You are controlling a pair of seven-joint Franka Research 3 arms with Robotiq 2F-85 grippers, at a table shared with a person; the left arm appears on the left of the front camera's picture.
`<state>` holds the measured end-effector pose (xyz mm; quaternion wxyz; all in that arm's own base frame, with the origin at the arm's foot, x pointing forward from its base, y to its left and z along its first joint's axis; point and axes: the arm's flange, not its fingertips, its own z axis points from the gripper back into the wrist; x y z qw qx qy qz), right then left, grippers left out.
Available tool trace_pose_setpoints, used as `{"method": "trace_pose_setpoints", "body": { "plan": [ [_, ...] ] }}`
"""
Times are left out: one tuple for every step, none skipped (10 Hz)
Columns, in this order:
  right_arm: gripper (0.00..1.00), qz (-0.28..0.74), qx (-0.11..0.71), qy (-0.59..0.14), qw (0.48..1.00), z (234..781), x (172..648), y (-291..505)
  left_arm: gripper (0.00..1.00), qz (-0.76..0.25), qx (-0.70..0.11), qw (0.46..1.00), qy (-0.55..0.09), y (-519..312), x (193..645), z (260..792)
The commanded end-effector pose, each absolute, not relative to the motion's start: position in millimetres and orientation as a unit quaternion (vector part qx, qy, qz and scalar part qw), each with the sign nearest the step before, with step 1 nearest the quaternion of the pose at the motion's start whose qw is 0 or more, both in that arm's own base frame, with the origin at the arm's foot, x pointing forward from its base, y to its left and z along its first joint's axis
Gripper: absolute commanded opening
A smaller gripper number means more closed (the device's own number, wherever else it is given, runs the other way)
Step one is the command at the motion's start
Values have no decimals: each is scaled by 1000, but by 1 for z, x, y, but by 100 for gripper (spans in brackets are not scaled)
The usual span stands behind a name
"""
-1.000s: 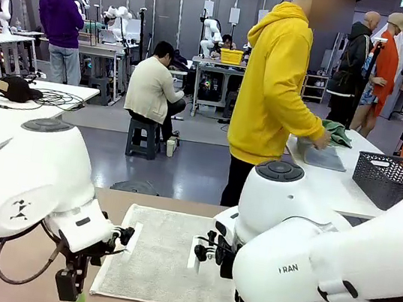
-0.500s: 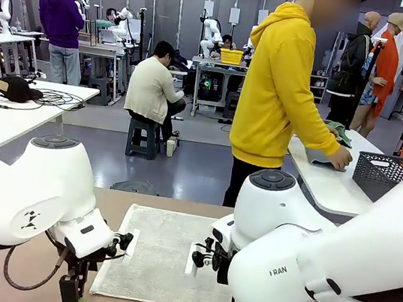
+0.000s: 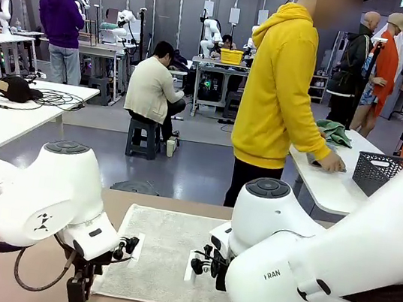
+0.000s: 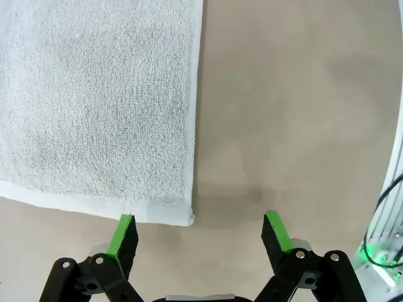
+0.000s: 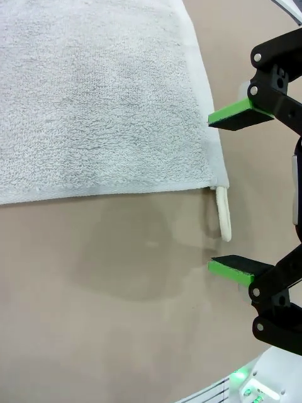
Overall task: Fold the towels and place them in the basket.
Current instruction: When a person lays out a Towel with hook on the table, fold it in half twice.
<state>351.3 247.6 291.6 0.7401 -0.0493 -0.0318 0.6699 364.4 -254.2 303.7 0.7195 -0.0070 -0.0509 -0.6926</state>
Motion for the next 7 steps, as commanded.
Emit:
{"method": "trace_pose_setpoints", "body": {
  "plan": [
    [100, 673, -49, -37, 737, 286, 357, 249, 100, -686, 2, 726, -53, -261, 372, 298],
    [100, 672, -49, -36, 738, 285, 358, 249, 100, -686, 1, 726, -50, -262, 374, 296],
    [100, 670, -48, -37, 740, 284, 358, 247, 100, -686, 0, 726, -47, -263, 375, 294],
    [100, 668, -48, -40, 741, 283, 358, 246, 100, -686, -1, 727, -44, -263, 376, 293],
    [100, 670, -47, -42, 739, 281, 360, 245, 92, -685, -2, 727, -40, -262, 377, 291],
    [100, 671, -46, -37, 739, 279, 362, 245, 86, -687, -4, 725, -37, -261, 377, 290],
    [100, 669, -43, -38, 741, 280, 363, 244, 58, -689, -4, 724, -35, -260, 377, 289]
  ]
}}
